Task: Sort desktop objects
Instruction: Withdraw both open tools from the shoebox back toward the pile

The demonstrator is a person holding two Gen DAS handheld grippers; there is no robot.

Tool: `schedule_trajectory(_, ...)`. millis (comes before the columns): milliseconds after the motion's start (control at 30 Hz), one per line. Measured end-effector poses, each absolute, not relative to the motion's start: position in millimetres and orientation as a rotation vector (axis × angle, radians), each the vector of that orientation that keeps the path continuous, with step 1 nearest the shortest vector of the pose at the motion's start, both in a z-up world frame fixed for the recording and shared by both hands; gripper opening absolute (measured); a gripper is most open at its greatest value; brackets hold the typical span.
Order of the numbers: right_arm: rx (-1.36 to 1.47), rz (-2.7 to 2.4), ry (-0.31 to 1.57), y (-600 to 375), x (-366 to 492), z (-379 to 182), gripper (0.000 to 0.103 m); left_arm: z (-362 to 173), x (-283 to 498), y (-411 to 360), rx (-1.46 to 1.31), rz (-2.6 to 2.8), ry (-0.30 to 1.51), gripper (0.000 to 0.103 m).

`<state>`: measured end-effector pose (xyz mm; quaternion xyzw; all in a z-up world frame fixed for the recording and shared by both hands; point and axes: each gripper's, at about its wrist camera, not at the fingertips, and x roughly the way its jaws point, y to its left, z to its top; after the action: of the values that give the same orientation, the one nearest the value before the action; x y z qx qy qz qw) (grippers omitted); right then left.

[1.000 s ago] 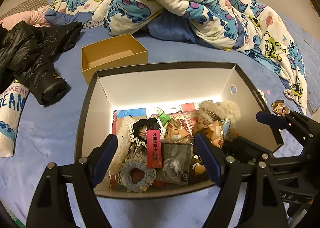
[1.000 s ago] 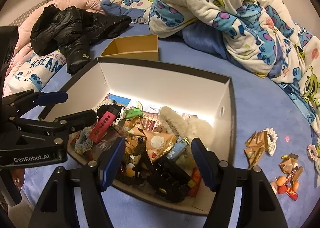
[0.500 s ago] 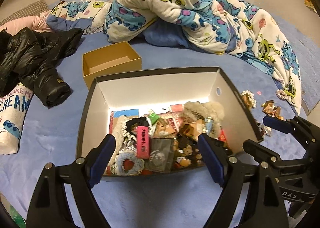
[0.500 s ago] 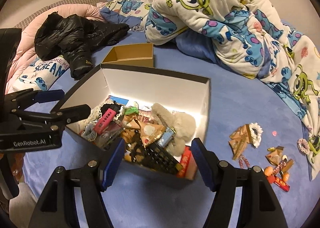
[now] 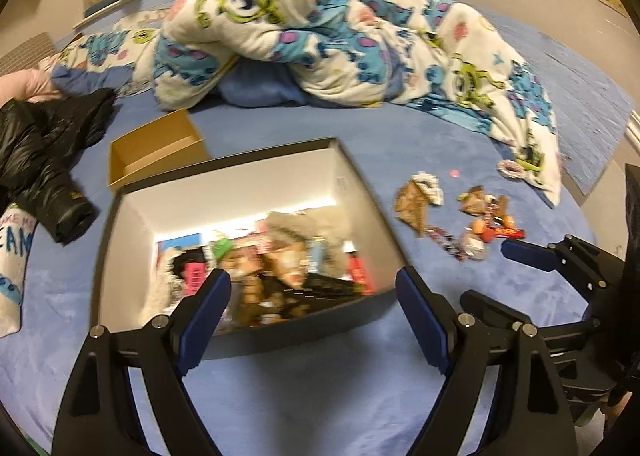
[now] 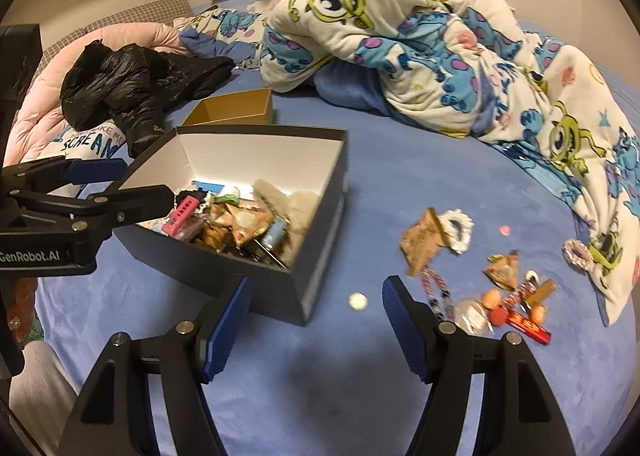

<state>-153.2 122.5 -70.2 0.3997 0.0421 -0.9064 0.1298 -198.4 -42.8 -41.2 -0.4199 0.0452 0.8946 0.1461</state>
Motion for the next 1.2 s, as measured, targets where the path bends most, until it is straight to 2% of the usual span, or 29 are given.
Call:
schedule_trajectory(400, 1.199, -2.744, 0.054, 214, -118, -76, 0.07, -46, -177, 55, -1.165, 2.422, 0.239, 0.086)
schedule_trajectory(567, 1.216, -2.782, 0.04, 249, -107, -78, 0.07, -53, -172, 84, -1.165, 2.381, 0.233, 0.086)
schedule_trajectory(1200, 1.287, -2.787, 0.007, 346, -107, -122, 0.07, -113, -181, 174, -1.191, 2.215, 0.283, 0.086)
